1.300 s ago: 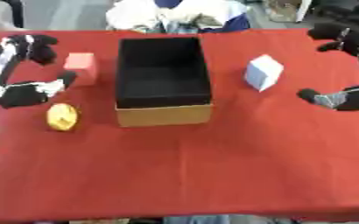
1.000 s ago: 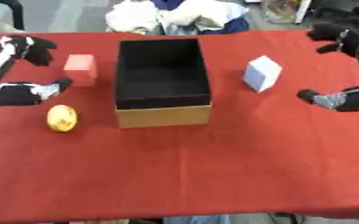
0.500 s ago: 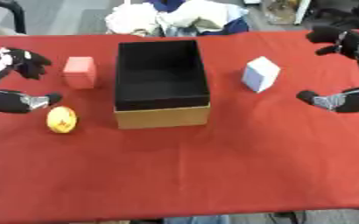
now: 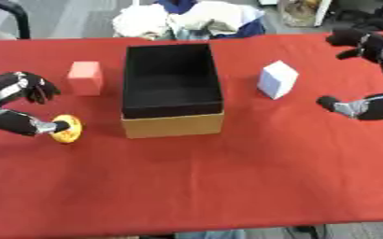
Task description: Pick up objects on the table and place them in the box.
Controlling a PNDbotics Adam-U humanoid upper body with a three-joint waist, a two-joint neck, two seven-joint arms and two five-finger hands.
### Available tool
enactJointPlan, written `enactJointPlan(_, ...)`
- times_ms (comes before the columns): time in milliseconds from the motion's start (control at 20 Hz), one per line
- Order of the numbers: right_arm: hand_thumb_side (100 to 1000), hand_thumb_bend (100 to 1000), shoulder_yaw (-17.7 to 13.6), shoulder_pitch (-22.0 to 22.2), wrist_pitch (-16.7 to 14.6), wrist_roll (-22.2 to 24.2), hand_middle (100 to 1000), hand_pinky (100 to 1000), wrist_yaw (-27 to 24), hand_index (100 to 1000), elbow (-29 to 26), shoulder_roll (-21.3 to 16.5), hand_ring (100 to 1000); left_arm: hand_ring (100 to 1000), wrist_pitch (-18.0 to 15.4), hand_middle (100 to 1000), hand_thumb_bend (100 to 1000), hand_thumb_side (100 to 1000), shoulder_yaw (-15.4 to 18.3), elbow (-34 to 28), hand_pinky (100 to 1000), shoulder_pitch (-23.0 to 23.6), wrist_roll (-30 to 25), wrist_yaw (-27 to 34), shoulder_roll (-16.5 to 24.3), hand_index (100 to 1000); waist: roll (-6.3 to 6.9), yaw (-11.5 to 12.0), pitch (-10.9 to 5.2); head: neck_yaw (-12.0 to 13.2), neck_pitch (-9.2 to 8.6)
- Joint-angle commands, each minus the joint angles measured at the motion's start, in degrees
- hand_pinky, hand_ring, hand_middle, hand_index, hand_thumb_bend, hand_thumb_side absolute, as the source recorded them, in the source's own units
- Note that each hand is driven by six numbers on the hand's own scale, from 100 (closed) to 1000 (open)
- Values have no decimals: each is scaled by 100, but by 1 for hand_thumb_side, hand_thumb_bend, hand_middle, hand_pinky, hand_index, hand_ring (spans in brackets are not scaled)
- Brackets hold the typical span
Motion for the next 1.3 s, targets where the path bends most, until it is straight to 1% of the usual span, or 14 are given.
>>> enactJointPlan(50,185,483,-52,-80,-4,7,864,814,7,981,-22,-122,916,625,51,609,610,433,-21,63,658,-124,71,-296,74,742,-1,-6,-87,6,29)
enactJointPlan(600,197,472,-44,-97,-6,4,864,814,8,981,7,-101,916,618,-4,599,603,451,-104,461,648,-222,-65,-633,-98,732,-16,-9,-86,4,29)
enactJointPlan(900,204,466,-37,-109,-7,4,864,814,7,981,24,-83,916,596,-36,571,595,450,-110,711,636,-324,-123,-799,-234,709,-31,-9,-82,0,29)
enactJointPlan(1000,205,465,-35,-112,-8,4,864,814,6,981,30,-79,916,576,-32,547,594,445,-96,797,628,-362,-108,-874,-269,683,-36,-12,-83,0,29)
enactJointPlan(1100,210,461,-35,-115,-8,1,864,814,5,981,35,-76,916,532,-25,509,579,423,-69,864,604,-392,-47,-959,-291,620,-41,-15,-83,-4,29)
enactJointPlan(1150,211,461,-35,-117,-9,0,864,814,5,981,37,-75,916,498,-15,472,563,408,-49,882,584,-401,16,-983,-300,568,-44,-15,-82,-7,29)
enactJointPlan(1300,215,458,-37,-116,-8,-5,864,814,4,981,46,-73,916,444,48,401,544,391,9,855,555,-408,262,-962,-321,485,-48,-12,-80,-7,29)
